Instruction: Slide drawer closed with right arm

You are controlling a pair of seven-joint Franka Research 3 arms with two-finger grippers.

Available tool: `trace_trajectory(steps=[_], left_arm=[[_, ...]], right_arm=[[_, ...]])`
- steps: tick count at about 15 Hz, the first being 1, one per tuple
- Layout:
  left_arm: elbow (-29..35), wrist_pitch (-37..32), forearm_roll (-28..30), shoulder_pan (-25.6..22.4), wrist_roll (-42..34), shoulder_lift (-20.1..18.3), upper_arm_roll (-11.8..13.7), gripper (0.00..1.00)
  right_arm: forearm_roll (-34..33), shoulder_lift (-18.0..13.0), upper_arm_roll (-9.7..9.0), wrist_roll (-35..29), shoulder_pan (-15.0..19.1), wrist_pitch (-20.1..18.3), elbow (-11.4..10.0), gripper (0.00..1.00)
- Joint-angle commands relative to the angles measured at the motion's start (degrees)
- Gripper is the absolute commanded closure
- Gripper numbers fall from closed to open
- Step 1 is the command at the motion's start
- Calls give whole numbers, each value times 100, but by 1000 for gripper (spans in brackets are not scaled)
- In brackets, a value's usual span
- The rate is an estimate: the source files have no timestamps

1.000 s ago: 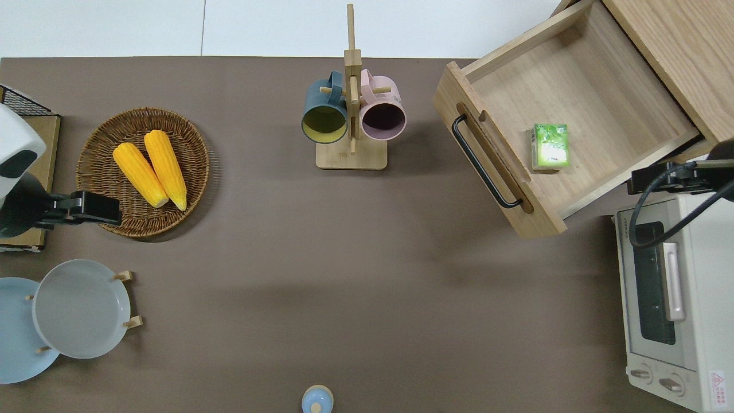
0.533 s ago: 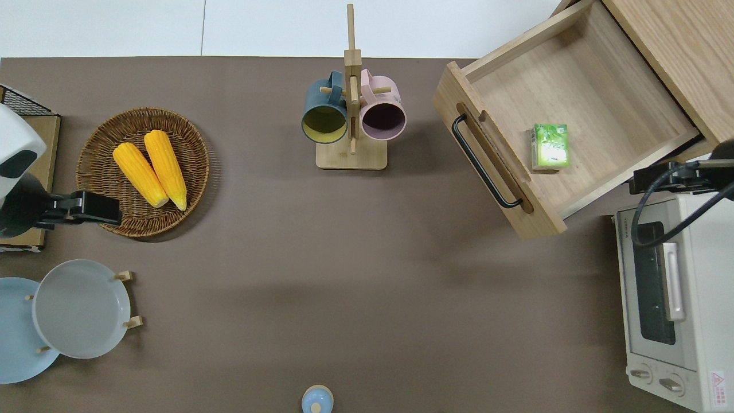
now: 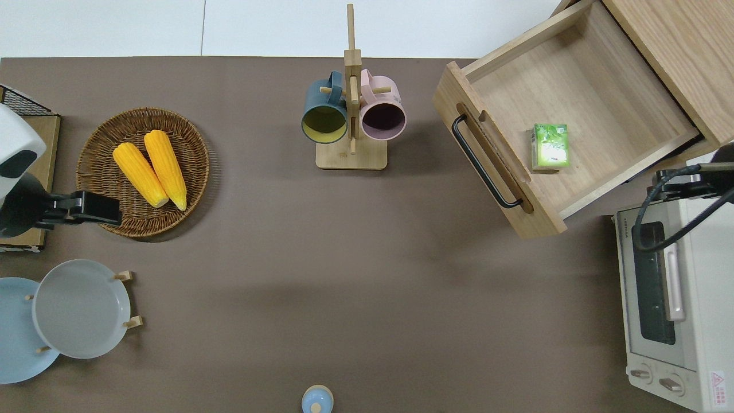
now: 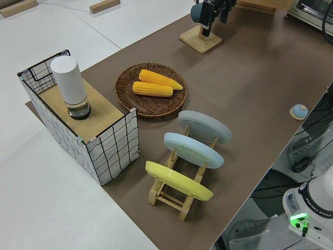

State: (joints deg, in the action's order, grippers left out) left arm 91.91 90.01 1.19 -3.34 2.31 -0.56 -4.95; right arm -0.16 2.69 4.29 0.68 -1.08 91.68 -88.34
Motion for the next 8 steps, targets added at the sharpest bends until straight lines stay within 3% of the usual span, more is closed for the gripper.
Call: trace_trajectory(steps=[1,6,8], left_arm=[[28,-71,-66,26,-46,-59,29,2],[28,-71,-66,35,-46,-59,20,2],[28,-71,-66,26,-46,-59,29,5]], right_arm=[[157,56,-34,2,73,-151,159,1000],[166,56,-34,-15,56,-177,159,1000],[166,30,-34,-33,47,-369,159,1000]])
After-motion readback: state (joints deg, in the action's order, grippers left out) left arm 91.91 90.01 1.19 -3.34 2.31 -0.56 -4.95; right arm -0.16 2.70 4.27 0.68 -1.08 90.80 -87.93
